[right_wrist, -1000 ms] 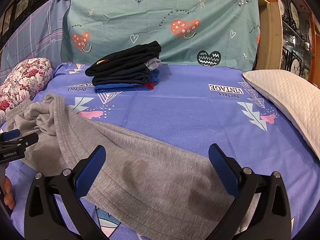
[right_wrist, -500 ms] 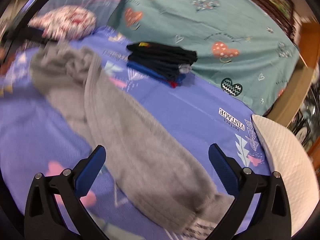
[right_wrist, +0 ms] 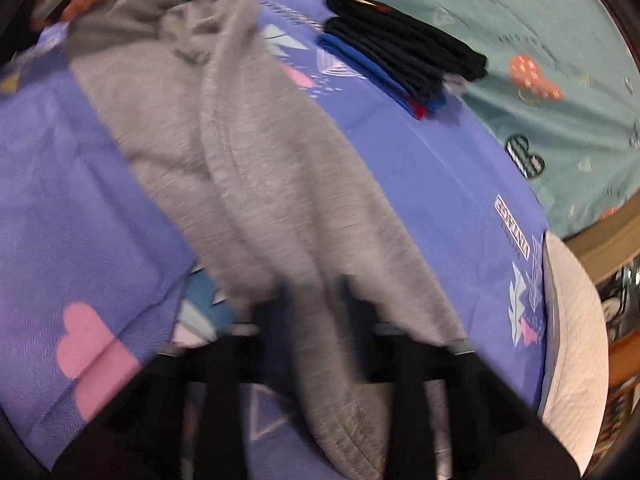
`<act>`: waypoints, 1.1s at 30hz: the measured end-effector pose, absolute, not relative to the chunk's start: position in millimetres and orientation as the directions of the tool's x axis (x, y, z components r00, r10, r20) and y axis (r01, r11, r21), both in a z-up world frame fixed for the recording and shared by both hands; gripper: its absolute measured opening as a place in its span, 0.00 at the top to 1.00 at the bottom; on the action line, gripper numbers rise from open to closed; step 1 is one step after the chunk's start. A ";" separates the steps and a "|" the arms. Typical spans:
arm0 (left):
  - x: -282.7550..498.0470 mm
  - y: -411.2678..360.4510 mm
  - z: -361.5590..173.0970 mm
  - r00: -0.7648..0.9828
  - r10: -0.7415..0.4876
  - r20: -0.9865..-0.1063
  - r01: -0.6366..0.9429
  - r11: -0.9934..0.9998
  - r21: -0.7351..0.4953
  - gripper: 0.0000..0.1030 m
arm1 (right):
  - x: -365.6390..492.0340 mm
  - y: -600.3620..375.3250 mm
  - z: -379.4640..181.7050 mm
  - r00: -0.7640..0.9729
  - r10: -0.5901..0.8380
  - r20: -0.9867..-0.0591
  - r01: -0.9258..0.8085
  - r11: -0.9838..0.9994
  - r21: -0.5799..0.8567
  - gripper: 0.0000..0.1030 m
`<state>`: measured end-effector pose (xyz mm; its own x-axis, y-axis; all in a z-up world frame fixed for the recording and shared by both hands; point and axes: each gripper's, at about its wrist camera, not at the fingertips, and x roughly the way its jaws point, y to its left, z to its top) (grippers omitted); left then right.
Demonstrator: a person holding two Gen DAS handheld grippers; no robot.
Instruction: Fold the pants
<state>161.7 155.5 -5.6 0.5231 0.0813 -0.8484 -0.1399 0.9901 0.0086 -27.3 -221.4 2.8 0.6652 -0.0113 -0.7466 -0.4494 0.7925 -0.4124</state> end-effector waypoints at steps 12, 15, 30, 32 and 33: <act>205.2 157.6 -27.0 0.382 -0.048 -0.923 -0.081 0.993 -0.086 0.02 | 33.9 -269.1 112.7 0.717 0.041 -0.696 -0.337 0.895 -0.294 0.86; 227.8 159.7 -35.6 0.315 -0.110 -0.943 -0.097 0.984 -0.148 0.02 | 68.3 -276.5 123.8 0.725 -0.017 -0.689 -0.279 0.907 -0.316 0.96; 257.6 141.5 -18.6 0.339 -0.069 -0.938 -0.004 0.997 -0.075 0.02 | 95.1 -416.1 105.8 0.623 0.067 -0.780 -0.170 0.984 -0.051 0.16; 266.6 144.6 -19.8 0.319 -0.097 -0.943 -0.031 0.993 -0.113 0.02 | 71.3 -444.0 79.0 0.569 0.077 -0.819 -0.121 0.993 0.010 0.14; 269.3 142.4 -17.7 0.325 -0.103 -0.940 -0.025 0.993 -0.118 0.02 | 63.4 -458.6 63.1 0.541 0.075 -0.838 -0.076 0.996 0.040 0.14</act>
<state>269.3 142.4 -17.7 0.3252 -0.1034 -0.9400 -0.0251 0.9927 -0.1178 63.4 -458.6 63.1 0.5410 0.0747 -0.8377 -0.0763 0.9963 0.0396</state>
